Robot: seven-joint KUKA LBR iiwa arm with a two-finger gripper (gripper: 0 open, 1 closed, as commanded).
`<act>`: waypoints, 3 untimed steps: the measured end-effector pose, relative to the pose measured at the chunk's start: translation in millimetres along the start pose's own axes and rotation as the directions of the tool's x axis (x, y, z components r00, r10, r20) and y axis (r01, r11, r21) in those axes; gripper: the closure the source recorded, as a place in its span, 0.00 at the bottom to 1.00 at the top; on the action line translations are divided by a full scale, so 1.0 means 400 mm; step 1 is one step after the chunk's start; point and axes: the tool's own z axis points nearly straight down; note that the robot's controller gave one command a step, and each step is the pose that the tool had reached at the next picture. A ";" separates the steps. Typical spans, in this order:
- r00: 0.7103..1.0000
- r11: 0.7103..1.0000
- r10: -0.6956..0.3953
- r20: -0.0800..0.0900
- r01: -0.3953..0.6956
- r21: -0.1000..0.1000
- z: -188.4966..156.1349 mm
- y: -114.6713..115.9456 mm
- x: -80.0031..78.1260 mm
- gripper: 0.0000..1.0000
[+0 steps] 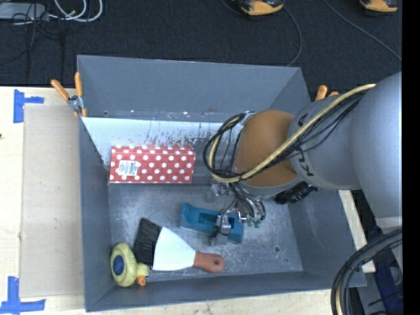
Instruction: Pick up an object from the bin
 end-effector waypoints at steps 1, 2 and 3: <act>0.985 0.985 0.171 -0.005 -0.171 0.002 0.002 -0.002 -0.016 0.00; 1.000 1.000 0.020 -0.001 -0.020 0.000 0.001 0.002 -0.006 0.00; 0.986 0.986 0.169 -0.013 -0.169 0.002 0.002 0.000 -0.013 1.00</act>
Offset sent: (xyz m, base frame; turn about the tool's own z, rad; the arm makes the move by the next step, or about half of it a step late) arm 0.0000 0.0000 0.0000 0.0000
